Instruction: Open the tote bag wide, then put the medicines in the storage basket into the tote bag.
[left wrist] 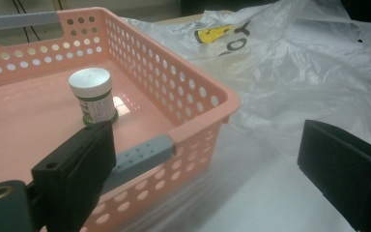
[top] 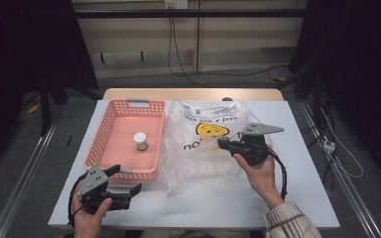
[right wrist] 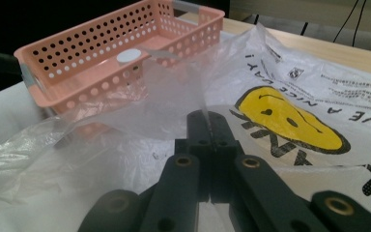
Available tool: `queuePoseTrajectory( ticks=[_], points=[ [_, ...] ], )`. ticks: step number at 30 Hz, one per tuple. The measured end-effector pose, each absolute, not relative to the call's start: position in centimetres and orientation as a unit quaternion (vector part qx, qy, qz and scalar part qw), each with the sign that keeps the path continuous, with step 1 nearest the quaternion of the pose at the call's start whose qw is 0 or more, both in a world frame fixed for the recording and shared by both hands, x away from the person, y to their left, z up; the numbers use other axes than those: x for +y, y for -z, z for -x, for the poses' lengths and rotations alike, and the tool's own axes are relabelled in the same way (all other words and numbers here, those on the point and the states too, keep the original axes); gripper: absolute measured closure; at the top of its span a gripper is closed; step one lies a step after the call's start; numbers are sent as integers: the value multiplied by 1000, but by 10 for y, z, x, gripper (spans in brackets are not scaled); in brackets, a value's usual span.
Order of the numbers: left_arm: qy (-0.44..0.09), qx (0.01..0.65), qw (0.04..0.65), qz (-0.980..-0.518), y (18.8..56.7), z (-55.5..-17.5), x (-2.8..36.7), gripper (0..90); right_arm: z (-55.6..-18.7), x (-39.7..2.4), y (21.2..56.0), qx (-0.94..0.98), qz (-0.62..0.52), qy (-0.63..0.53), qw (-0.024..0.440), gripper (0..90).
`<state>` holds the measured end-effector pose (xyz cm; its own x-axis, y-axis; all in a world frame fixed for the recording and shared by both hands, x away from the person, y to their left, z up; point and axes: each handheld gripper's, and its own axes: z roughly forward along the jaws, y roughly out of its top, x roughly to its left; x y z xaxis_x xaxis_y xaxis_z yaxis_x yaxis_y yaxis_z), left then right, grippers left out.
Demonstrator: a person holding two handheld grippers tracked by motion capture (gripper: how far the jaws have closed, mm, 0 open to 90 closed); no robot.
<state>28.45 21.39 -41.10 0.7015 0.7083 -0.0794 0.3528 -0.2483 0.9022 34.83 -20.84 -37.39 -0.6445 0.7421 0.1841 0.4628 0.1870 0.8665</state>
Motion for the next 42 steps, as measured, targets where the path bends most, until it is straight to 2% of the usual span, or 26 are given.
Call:
queuePoseTrajectory(
  ticks=[6,32,35,42],
  points=[
    [-175,342,503,-774,412,-285,214,62,-349,-211,364,751,-392,-509,152,900],
    [-155,354,510,-769,411,-286,215,46,-350,-214,368,748,-391,-520,132,900],
    [-136,352,512,-772,408,-286,215,69,-350,-212,367,753,-388,-516,131,900],
    [-136,343,486,-792,401,-296,208,83,-351,-211,369,755,-387,-515,125,900]
  ],
)
